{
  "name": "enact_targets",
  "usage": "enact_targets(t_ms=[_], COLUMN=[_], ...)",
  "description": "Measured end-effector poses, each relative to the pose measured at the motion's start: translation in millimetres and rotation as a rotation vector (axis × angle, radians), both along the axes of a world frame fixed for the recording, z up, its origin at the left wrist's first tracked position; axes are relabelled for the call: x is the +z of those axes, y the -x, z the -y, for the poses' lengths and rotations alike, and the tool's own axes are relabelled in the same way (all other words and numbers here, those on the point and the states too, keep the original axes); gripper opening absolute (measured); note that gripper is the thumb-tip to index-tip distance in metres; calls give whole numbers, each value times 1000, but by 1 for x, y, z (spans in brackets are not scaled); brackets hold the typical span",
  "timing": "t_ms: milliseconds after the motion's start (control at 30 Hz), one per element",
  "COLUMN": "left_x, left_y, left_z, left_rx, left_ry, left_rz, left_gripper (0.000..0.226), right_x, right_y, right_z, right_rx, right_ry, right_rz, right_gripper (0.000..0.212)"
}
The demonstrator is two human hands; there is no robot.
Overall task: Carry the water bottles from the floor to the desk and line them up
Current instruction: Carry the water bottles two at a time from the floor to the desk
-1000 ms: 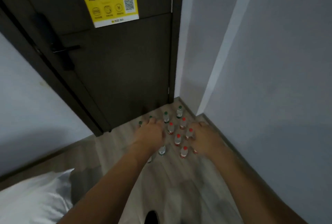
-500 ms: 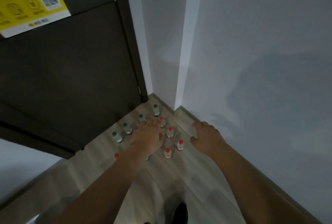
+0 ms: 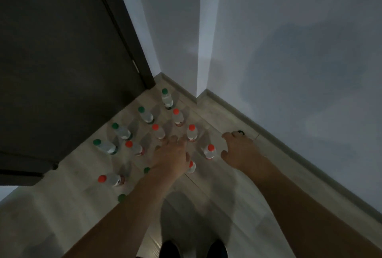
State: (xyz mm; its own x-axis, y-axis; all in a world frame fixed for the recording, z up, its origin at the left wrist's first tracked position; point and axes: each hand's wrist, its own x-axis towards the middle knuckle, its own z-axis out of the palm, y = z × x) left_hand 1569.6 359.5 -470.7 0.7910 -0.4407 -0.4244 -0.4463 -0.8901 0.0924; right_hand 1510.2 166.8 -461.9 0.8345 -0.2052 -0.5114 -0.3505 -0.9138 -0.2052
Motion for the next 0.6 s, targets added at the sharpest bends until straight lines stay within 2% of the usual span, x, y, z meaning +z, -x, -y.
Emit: enact_targets(t_ms=[133, 300, 433, 600], left_x=[-122, -245, -310, -353], left_y=[-7, -12, -10, -7], left_z=[5, 8, 16, 23], left_rx=[-2, -16, -60, -99], left_ry=[20, 47, 88, 105], left_rz=[-28, -48, -29, -22], left_gripper=[47, 51, 50, 50], right_x=[-122, -237, -300, -347], right_y=[-16, -29, -40, -53], right_z=[2, 0, 1, 1], right_rx=[12, 9, -5, -23], right_ry=[3, -3, -2, 8], right_rz=[-2, 37, 85, 99], right_gripper=[58, 56, 51, 55])
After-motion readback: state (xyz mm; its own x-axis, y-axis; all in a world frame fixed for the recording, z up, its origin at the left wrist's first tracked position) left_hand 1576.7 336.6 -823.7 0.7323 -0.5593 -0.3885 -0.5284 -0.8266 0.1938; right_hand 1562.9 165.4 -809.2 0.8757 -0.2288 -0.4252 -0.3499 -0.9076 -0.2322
